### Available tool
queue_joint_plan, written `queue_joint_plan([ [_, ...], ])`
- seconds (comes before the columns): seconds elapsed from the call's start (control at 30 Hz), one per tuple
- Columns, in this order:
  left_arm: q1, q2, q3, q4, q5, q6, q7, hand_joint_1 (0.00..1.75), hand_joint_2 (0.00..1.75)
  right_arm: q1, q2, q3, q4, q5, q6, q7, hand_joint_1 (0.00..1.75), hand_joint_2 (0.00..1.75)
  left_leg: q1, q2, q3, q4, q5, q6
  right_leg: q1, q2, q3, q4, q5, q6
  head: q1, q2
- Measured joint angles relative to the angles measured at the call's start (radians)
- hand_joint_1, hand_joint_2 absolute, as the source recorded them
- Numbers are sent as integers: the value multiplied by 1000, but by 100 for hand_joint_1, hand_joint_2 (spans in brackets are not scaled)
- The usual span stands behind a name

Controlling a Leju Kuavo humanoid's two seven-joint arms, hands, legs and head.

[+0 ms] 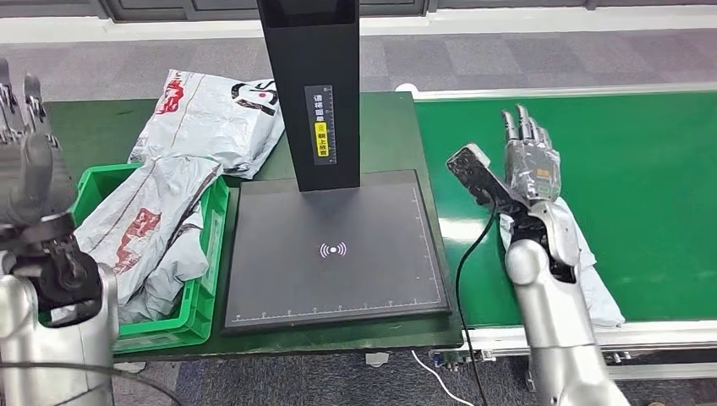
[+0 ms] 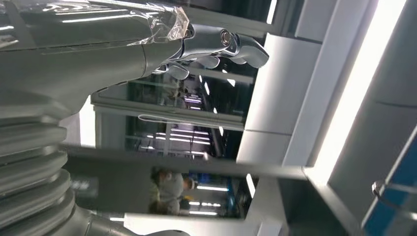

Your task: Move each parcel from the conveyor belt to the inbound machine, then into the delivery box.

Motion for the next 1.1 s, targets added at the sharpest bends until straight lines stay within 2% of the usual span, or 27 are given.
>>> queue_joint_plan([
  [0.17,104,-33,-23,-89,-8,-8,-17,0,175,-146,-100,-2,309,85,22,20,0,175,0,-4,-2,1,1,1,0,-4,0,0,0,0,0,0],
  [0.3,130,-42,-23,-107,-2,-19,-13,0,175,-220,-144,-2,503,148,77,62,0,175,0,-5,-2,0,1,1,0,-5,0,0,0,0,0,0],
  [0.5,143,-51,-23,-111,1,-36,-5,0,175,-281,-189,-1,702,185,144,82,0,175,0,-6,-3,0,1,1,1,-6,-1,0,0,0,0,0],
  [0.73,149,-53,-24,-103,1,-42,6,0,175,-298,-229,0,828,221,224,118,0,175,0,-6,-3,0,1,1,0,-6,-1,0,0,0,0,0],
  [1.1,149,-53,-25,-88,2,-43,7,0,175,-299,-253,0,886,223,232,119,0,175,0,-5,-3,0,1,1,0,-5,-2,0,0,0,0,0],
])
